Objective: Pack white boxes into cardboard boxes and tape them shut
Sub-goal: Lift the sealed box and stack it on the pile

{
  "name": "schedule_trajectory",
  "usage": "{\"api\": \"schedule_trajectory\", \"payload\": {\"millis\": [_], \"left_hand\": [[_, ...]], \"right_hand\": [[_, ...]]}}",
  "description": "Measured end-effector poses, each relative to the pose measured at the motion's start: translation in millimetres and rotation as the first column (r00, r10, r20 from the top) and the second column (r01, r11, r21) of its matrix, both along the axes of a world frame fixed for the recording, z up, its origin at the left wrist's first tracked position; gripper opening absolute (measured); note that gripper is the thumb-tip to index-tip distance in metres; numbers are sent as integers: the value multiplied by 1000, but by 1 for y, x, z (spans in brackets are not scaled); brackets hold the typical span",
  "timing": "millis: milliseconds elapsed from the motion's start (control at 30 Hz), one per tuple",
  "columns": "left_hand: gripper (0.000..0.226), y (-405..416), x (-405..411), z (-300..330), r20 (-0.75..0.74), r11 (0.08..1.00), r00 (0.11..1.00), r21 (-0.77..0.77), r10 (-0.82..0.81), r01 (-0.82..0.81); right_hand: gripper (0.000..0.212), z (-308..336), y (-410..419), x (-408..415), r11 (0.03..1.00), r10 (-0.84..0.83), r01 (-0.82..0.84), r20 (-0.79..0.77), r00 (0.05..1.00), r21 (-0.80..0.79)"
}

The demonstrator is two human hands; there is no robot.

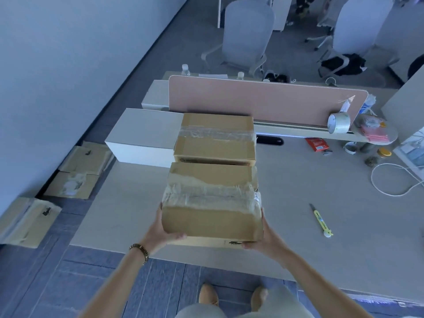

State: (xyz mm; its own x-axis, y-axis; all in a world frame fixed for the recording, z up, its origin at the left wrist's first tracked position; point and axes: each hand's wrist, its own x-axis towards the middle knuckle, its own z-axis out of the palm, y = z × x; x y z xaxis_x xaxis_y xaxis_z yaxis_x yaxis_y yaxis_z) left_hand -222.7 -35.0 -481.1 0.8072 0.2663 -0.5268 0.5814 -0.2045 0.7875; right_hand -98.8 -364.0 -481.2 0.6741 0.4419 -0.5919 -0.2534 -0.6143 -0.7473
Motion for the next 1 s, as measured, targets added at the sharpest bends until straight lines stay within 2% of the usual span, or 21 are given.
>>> {"api": "schedule_trajectory", "payload": {"millis": [133, 200, 300, 333, 467, 500, 567, 633, 700, 800, 933, 1000], "left_hand": [[155, -14, -20, 1, 11, 1000, 1000, -31, 4, -3], [146, -24, -29, -1, 11, 999, 1000, 33, 11, -11], [144, -40, -46, -6, -8, 990, 998, 128, 54, -53], [145, -46, -52, -8, -14, 986, 997, 150, 74, -71], [143, -70, -76, -16, -65, 960, 973, 193, 220, -204], [136, -76, -82, -19, -69, 951, 964, 196, 258, -241], [109, -91, -92, -20, -56, 932, 945, 197, 322, -306], [86, -108, -101, -19, -42, 908, 922, 194, 385, -370], [78, -126, -108, -18, -23, 888, 901, 184, 432, -421], [79, -150, -122, -16, -13, 845, 858, 183, 513, -502], [97, -170, -146, -15, -16, 784, 793, 164, 608, -598], [94, -173, -154, -14, -26, 755, 762, 158, 647, -636]], "right_hand": [[147, -6, -6, 0, 999, 25, -25, -1, 1000, 36], [144, -7, -9, 5, 998, 53, -53, 6, 999, 40], [142, -5, -11, 12, 991, 123, -122, -23, 992, 53], [137, -7, -13, 15, 989, 139, -138, -15, 990, 50], [92, -14, -20, 20, 980, 194, -194, 0, 981, 46], [87, -16, -21, 23, 976, 211, -211, -3, 977, 49], [80, -14, -21, 26, 966, 251, -249, -10, 968, 71], [78, -12, -22, 31, 952, 290, -287, -22, 957, 108], [81, -12, -21, 34, 936, 337, -334, -5, 942, 112], [86, -18, -23, 36, 913, 395, -394, 7, 918, 111], [94, -15, -11, 39, 860, 499, -498, 24, 866, 108], [94, -11, 0, 37, 832, 544, -544, 29, 838, 109]]}}
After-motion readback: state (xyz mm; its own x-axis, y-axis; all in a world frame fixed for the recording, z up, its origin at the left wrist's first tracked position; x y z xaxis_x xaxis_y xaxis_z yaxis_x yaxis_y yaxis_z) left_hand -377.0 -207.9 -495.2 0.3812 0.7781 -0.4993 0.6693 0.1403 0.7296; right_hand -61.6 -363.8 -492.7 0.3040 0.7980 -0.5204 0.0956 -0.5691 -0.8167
